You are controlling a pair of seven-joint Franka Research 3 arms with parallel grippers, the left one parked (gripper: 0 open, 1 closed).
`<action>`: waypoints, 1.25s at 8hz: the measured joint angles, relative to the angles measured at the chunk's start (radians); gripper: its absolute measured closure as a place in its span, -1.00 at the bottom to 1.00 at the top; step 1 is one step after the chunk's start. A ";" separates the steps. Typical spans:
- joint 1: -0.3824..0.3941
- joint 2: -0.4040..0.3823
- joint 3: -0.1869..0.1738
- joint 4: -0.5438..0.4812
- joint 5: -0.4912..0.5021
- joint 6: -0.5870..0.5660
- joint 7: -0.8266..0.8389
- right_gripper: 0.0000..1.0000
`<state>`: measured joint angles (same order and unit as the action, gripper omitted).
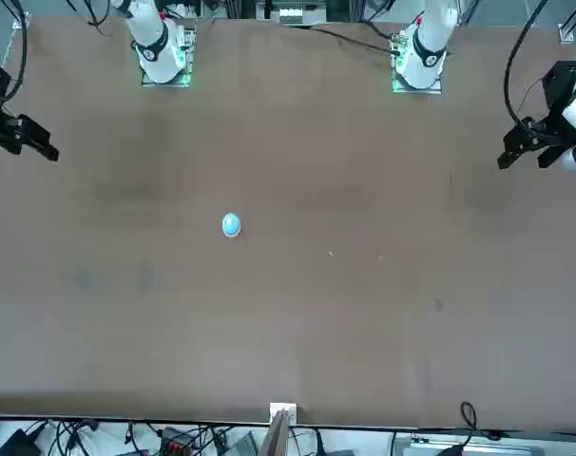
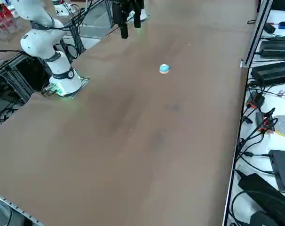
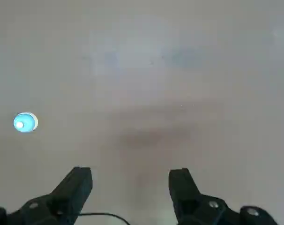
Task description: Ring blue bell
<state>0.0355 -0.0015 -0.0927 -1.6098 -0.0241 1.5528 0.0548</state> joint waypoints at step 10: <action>0.001 0.000 0.007 0.000 0.000 -0.012 -0.008 -1.00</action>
<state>0.0368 -0.0010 -0.0862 -1.6098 -0.0241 1.5407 0.0466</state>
